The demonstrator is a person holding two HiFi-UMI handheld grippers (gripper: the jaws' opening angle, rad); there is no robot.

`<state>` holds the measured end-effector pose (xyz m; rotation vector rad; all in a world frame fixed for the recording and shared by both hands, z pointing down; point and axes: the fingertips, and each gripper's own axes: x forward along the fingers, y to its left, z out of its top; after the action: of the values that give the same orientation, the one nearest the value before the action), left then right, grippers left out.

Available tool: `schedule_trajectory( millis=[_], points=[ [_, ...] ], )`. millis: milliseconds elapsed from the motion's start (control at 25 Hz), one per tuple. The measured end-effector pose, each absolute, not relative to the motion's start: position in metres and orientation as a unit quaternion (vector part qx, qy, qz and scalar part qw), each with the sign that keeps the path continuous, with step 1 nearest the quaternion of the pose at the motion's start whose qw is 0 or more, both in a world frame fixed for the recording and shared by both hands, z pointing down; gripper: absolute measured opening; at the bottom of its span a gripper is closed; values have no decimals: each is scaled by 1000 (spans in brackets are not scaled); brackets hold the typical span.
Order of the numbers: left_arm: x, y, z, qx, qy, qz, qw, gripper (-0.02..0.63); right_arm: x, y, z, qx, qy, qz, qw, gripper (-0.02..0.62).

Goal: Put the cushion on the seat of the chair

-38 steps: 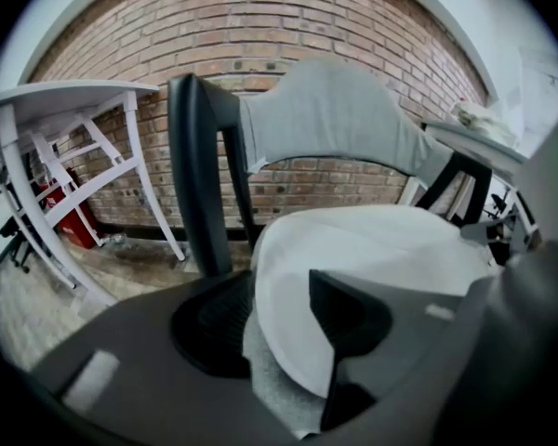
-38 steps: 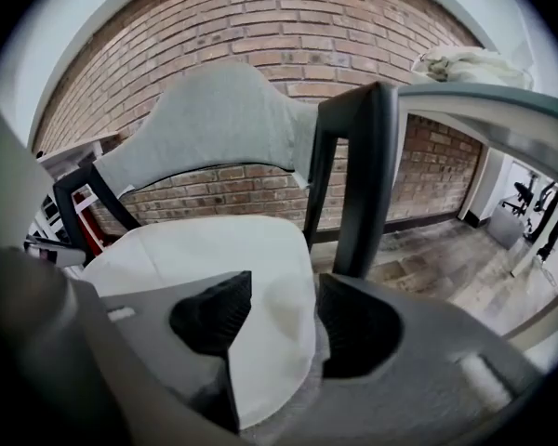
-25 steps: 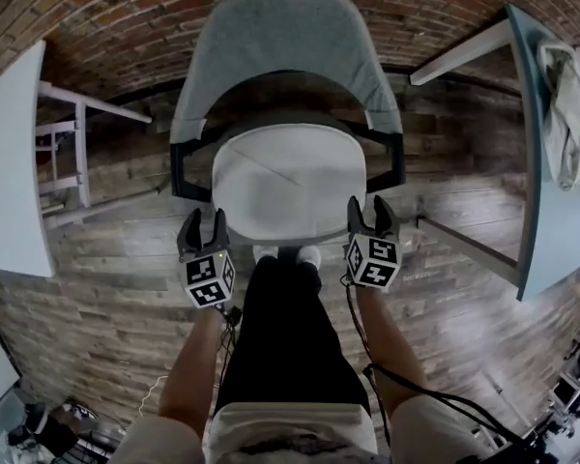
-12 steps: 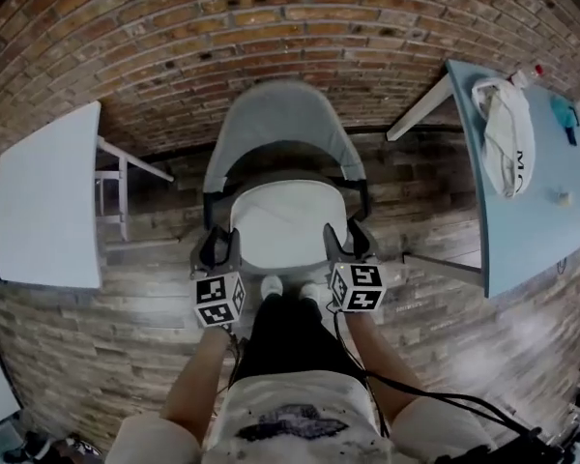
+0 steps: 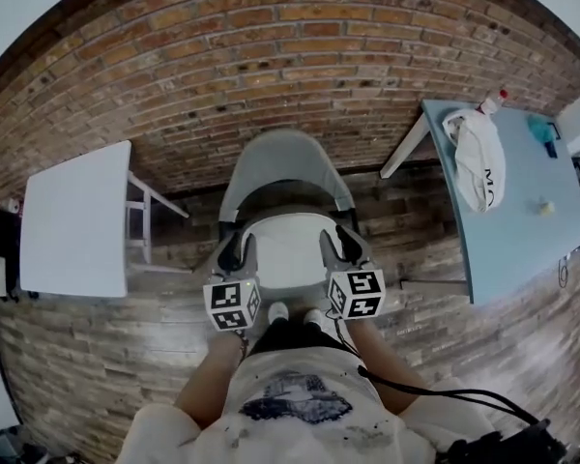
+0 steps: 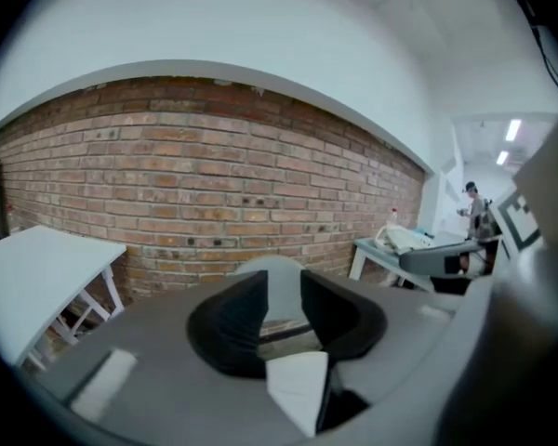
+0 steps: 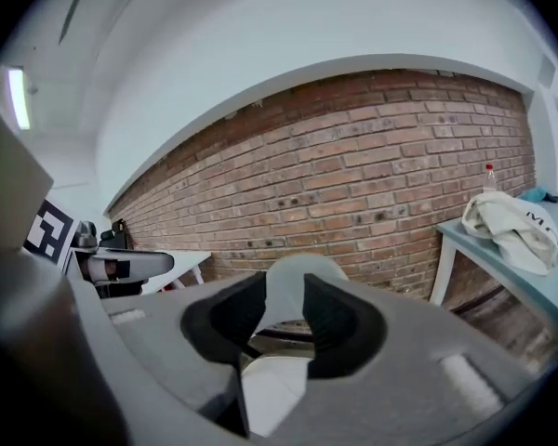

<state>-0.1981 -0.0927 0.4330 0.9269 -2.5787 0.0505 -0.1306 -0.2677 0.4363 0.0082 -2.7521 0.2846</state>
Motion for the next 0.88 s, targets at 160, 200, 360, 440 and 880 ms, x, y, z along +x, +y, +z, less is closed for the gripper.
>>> schedule_trajectory(
  millis=[160, 200, 360, 440, 880],
  points=[
    [-191, -100, 401, 340, -923, 16, 178, 81, -131, -265, 400, -8, -983, 99, 155, 44],
    [-188, -101, 395, 342, -923, 16, 175, 72, -128, -264, 394, -11, -984, 97, 152, 34],
    [-182, -104, 379, 344, -924, 19, 168, 24, -122, -261, 377, -26, -984, 93, 148, 0],
    [-182, -105, 375, 345, -924, 20, 167, -5, -122, -260, 371, -34, -984, 94, 147, -2],
    [-184, -101, 356, 334, -930, 18, 151, -9, -125, -260, 356, -54, -983, 90, 147, -3]
  ],
)
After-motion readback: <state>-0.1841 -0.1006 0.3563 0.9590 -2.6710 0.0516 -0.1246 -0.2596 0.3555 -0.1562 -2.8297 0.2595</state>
